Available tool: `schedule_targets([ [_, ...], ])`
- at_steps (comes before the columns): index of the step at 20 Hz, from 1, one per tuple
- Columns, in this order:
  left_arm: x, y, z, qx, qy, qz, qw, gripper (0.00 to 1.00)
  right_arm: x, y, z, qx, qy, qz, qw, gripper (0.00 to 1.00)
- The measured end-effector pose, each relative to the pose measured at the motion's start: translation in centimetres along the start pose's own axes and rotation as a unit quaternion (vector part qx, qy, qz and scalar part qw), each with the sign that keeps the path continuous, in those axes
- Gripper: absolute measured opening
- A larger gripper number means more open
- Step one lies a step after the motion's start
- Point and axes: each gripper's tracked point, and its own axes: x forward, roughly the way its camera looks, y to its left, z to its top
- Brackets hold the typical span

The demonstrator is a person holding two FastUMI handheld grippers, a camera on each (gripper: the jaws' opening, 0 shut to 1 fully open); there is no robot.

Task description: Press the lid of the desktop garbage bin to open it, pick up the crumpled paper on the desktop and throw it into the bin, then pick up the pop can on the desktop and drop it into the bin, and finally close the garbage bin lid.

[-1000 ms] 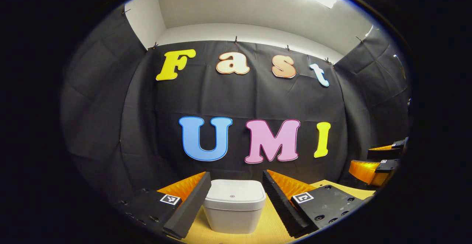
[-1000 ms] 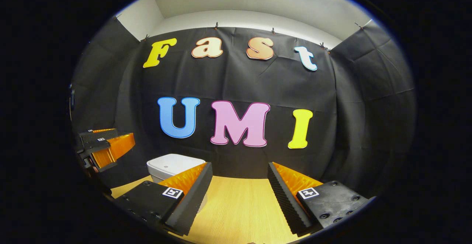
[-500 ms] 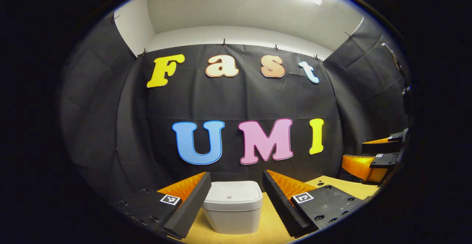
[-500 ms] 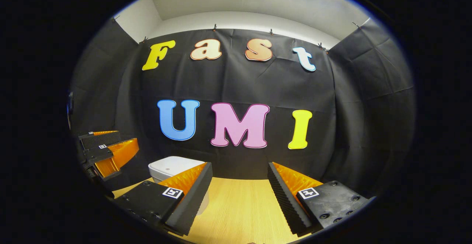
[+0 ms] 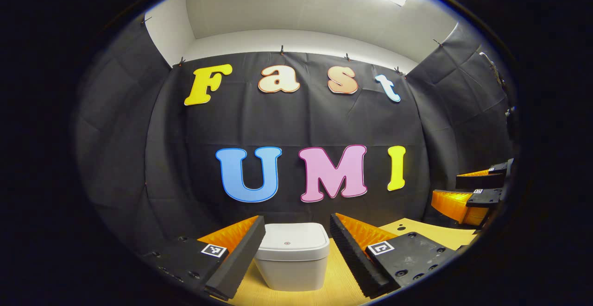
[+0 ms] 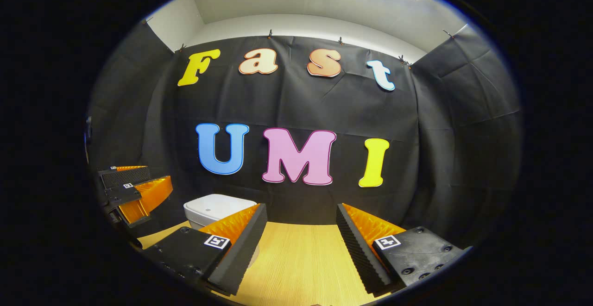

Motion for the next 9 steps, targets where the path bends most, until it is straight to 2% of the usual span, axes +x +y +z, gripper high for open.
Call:
schedule_targets([
  [9, 0.16, -0.04, -0.76, -0.012, 0.006, -0.002, 1.0, 0.94, -0.01, 0.32, -0.38, -0.002, 0.006, 0.0, 1.0, 0.97],
])
